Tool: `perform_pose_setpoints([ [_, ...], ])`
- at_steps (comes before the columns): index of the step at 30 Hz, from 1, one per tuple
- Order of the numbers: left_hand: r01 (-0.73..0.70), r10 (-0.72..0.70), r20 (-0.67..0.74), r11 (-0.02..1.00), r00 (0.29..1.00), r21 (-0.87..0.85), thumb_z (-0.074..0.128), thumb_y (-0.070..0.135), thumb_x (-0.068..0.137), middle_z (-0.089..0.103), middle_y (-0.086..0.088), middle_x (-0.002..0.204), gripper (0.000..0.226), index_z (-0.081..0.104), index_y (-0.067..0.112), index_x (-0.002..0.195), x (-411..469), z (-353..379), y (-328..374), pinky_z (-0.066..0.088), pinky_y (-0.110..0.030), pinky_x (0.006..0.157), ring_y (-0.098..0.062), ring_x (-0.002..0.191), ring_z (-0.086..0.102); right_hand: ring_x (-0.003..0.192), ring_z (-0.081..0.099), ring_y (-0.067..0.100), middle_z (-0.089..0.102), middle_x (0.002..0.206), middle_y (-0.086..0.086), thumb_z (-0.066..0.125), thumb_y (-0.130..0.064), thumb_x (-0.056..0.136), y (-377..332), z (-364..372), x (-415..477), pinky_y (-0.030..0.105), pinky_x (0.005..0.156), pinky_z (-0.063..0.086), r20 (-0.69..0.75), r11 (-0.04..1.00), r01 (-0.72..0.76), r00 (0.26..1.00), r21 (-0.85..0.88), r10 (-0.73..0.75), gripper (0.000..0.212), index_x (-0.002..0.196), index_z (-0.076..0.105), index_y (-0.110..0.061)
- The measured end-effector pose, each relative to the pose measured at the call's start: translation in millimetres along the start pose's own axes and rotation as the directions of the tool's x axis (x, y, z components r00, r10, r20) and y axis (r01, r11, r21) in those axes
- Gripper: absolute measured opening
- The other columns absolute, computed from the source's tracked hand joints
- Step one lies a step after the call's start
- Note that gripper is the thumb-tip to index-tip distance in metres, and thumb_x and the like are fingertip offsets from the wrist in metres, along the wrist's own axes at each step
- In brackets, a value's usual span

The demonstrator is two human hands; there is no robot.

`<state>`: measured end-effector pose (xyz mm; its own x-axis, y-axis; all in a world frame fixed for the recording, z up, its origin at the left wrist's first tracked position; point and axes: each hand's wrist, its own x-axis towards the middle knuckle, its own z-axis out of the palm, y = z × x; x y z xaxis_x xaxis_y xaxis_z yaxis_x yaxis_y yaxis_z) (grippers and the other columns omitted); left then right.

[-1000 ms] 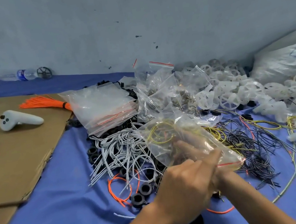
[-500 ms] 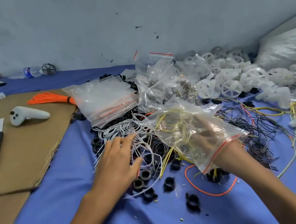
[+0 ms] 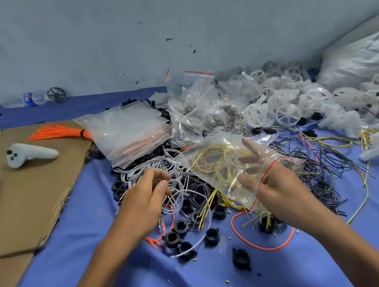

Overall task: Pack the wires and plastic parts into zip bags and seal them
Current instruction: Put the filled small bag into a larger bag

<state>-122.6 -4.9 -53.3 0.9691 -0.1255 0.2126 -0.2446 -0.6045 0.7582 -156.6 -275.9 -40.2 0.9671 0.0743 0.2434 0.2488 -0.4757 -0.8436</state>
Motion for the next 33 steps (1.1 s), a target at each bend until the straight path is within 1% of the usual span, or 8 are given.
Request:
perform_pose_setpoints([
  [4,0.012,-0.006,0.068,0.997,0.998,-0.077,0.055,0.014,0.101,0.07,0.006,0.095,0.011,0.053,0.025,0.102,-1,2,-2,0.05,-0.037,0.09,-0.015,0.094,0.066,0.095,0.06,0.047,0.065,0.122,0.002,0.062,-0.026,0.095,2,0,0,0.054,0.087,0.052,0.014,1.0,-0.007,1.0,-0.006,0.007,0.068,0.14,0.024,-0.06],
  [8,-0.05,0.043,0.106,0.996,0.993,0.072,0.07,0.015,0.091,0.065,0.01,0.087,0.032,0.047,0.034,0.102,-7,17,-1,0.043,-0.013,0.066,-0.004,0.072,0.061,0.095,0.061,0.04,0.059,0.117,-0.028,0.064,-0.026,0.094,6,4,-1,0.041,0.084,0.052,0.002,0.999,-0.026,1.0,0.026,0.026,0.069,0.146,0.024,-0.051],
  [17,-0.083,0.027,-0.227,0.967,0.973,-0.239,0.063,0.012,0.095,0.071,0.014,0.088,0.027,0.069,0.037,0.104,-7,-77,-16,0.054,-0.015,0.065,-0.002,0.066,0.061,0.097,0.065,0.031,0.059,0.127,-0.024,0.064,-0.027,0.094,5,-2,2,0.049,0.084,0.055,0.004,1.0,0.014,1.0,0.001,-0.014,0.057,0.138,0.038,-0.053],
  [19,0.036,-0.092,-0.273,0.979,0.958,-0.203,0.06,0.012,0.097,0.072,0.009,0.086,0.026,0.071,0.036,0.103,-6,-108,-39,0.052,-0.012,0.057,0.0,0.062,0.06,0.099,0.064,0.009,0.051,0.118,-0.043,0.063,-0.029,0.094,2,0,6,0.031,0.074,0.058,-0.029,0.997,0.069,0.997,0.027,-0.068,0.053,0.138,0.039,-0.048],
  [22,0.334,-0.349,-0.143,0.935,0.926,-0.119,0.051,-0.002,0.1,0.065,-0.016,0.086,0.025,0.068,0.009,0.115,-11,-129,-82,0.045,-0.024,0.047,-0.014,0.058,0.059,0.102,0.056,-0.008,0.055,0.113,-0.022,0.064,-0.031,0.094,-8,5,12,-0.001,0.071,0.043,-0.062,0.985,0.168,0.984,0.041,-0.165,0.066,0.137,0.023,-0.059],
  [25,0.482,-0.452,-0.167,0.829,0.876,0.282,0.058,0.008,0.096,0.067,-0.026,0.099,0.031,0.064,-0.002,0.124,-14,-130,-101,0.045,-0.034,0.066,-0.044,0.086,0.063,0.106,0.056,-0.004,0.052,0.129,-0.01,0.064,-0.034,0.094,-22,13,19,0.007,0.074,0.049,-0.102,0.968,0.251,0.964,0.029,-0.247,0.062,0.136,0.028,-0.063],
  [28,0.298,-0.143,-0.335,0.828,0.931,0.475,0.05,0.047,0.085,0.063,-0.023,0.114,0.05,0.066,0.022,0.125,-19,-116,-57,0.044,-0.052,0.093,-0.046,0.105,0.056,0.103,0.061,0.005,0.055,0.129,-0.002,0.061,-0.034,0.096,-37,28,23,0.025,0.075,0.057,-0.095,0.956,0.278,0.958,0.096,-0.269,0.045,0.129,0.031,-0.042],
  [33,-0.224,0.241,-0.075,0.956,0.968,0.188,0.056,0.074,0.078,0.055,0.022,0.095,0.057,0.047,0.056,0.132,-21,-17,63,0.042,-0.011,0.071,0.005,0.083,0.054,0.095,0.055,0.014,0.061,0.107,0.001,0.047,-0.019,0.101,-43,37,14,0.039,0.085,0.048,0.349,0.91,0.31,0.914,-0.275,-0.206,0.018,0.111,0.062,-0.016],
])
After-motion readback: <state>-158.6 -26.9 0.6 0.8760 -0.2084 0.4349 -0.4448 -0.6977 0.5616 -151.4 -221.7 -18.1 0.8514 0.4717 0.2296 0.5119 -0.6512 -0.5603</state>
